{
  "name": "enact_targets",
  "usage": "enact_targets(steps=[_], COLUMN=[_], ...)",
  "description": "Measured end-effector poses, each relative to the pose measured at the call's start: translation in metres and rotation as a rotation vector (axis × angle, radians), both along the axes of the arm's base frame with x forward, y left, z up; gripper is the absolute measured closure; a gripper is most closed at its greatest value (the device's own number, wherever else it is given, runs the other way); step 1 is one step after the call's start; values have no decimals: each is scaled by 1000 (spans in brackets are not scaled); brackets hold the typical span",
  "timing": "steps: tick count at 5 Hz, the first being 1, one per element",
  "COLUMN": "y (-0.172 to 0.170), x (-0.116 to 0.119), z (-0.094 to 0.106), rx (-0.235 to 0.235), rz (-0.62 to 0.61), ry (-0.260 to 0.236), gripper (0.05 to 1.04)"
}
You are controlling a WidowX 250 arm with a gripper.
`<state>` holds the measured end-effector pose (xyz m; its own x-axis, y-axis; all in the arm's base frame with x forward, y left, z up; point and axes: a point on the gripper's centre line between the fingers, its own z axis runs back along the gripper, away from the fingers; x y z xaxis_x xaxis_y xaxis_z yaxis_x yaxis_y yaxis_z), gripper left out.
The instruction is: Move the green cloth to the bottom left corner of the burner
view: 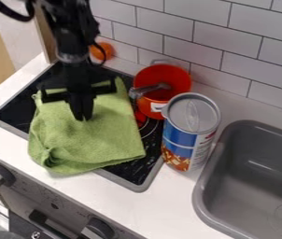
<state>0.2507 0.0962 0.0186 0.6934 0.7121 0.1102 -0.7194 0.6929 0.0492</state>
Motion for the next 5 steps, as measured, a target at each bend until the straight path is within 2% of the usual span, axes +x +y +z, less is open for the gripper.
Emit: enact_targets(steps=[1,2,4,5], y=[4,9,32,48], x=[-2,-3,-3,-4], z=[-6,-9,-12,-13], rx=[-6,-14,82,146], rz=[16,-24,-273,-378], ry=[-17,-16,-45,-28], gripper=[1031,1031,1031,1031])
